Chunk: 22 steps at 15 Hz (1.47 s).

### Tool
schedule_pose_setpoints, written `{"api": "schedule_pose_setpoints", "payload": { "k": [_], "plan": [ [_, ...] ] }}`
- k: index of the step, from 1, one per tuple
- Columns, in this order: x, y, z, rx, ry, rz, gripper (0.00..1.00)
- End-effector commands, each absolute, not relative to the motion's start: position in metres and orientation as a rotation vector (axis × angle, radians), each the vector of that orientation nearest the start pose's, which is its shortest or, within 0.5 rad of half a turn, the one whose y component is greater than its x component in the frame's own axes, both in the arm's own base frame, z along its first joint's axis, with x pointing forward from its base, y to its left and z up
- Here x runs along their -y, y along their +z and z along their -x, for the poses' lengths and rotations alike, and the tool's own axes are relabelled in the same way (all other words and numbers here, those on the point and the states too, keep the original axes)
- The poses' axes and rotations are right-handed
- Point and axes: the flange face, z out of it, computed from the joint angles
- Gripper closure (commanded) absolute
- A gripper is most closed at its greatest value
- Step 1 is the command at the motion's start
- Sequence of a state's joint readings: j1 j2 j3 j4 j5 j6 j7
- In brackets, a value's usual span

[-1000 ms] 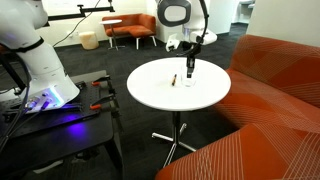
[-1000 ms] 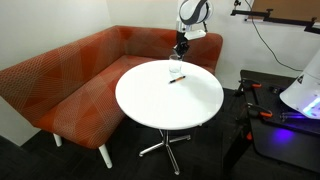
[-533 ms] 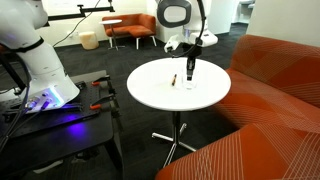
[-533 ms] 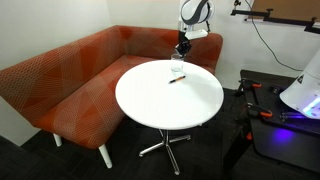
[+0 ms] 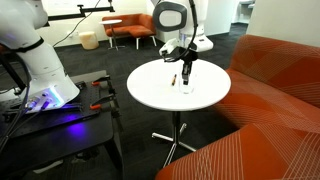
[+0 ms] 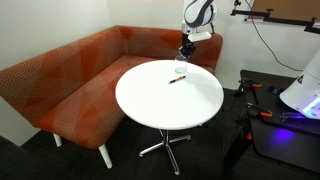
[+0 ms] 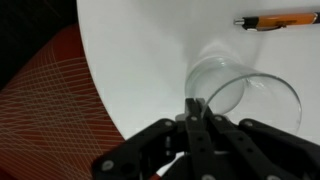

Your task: Move the glass cup to the right

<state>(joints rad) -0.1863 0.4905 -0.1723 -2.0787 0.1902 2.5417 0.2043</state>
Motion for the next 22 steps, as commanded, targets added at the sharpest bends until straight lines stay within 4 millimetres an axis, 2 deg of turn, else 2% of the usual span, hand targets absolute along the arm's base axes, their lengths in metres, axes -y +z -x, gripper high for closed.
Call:
{"api": "schedule_pose_setpoints", "payload": {
  "k": [1,2,3,4,6,11,14,18,22],
  "plan": [
    [0.203,0.203,-0.536,-1.127,-0.023,2.914,0.99],
    [0.203,0.204,-0.535,-1.129,-0.025,2.914,0.95],
    [0.203,0.204,-0.535,-1.129,-0.026,2.915,0.7],
    [0.203,0.205,-0.535,-1.129,-0.026,2.915,0.7],
    [0.2,0.209,-0.534,-1.131,-0.039,2.919,0.59],
    [0.185,0.23,-0.53,-1.155,-0.071,2.928,0.2],
    [0.172,0.245,-0.525,-1.161,-0.098,2.95,0.01],
    [0.144,0.276,-0.521,-1.097,-0.188,3.02,0.0],
    [0.104,0.317,-0.522,-0.942,-0.351,3.14,0.0]
  ]
}}
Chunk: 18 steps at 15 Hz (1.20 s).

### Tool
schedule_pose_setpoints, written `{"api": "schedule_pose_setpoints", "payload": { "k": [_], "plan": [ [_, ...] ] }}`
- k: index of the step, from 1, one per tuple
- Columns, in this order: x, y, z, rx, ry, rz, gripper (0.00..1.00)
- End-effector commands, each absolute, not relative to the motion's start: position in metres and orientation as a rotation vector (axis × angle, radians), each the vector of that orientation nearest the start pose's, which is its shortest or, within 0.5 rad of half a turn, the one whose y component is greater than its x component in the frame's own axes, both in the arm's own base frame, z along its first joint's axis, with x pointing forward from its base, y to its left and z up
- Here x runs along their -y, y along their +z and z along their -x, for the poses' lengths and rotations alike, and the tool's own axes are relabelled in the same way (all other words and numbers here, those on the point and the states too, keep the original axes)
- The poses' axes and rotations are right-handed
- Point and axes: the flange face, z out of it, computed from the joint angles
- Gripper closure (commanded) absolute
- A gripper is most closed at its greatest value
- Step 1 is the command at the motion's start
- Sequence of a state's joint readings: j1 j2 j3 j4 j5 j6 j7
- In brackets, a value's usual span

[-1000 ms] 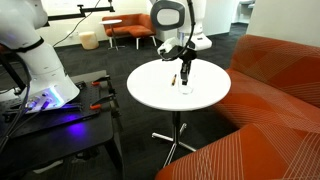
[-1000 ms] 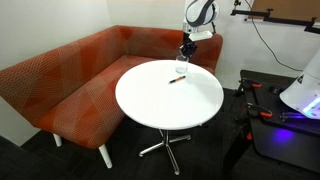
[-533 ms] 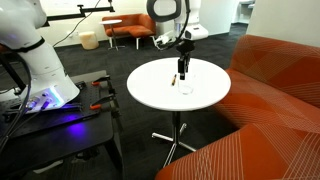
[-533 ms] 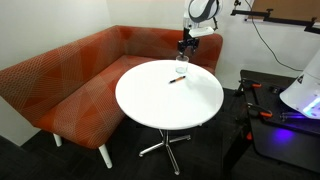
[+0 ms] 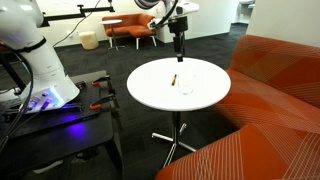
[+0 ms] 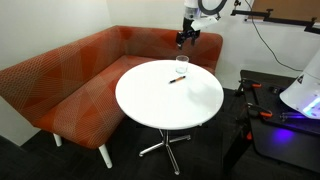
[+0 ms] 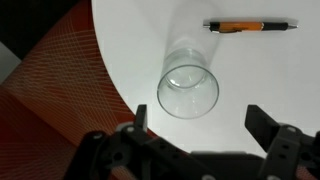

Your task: Move the glass cup to the right

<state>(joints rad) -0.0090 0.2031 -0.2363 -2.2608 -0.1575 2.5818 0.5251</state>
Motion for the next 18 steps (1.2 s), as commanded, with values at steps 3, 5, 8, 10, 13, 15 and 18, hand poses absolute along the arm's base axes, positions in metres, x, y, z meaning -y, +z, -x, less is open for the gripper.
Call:
{"api": "schedule_pose_setpoints", "payload": {
  "k": [3,5,8,10,13,15,18],
  "plan": [
    [0.069,0.349,-0.524,-0.72,-0.469,3.232,0.0],
    [0.044,0.367,-0.526,-0.551,-0.534,3.261,0.0],
    [0.004,0.384,-0.53,-0.331,-0.606,3.253,0.0],
    [-0.021,0.388,-0.535,-0.179,-0.637,3.231,0.0],
    [-0.052,0.386,-0.541,-0.013,-0.679,3.168,0.0],
    [-0.048,0.388,-0.541,-0.063,-0.657,3.188,0.0],
    [-0.053,0.386,-0.541,-0.043,-0.657,3.183,0.0]
  ]
}}
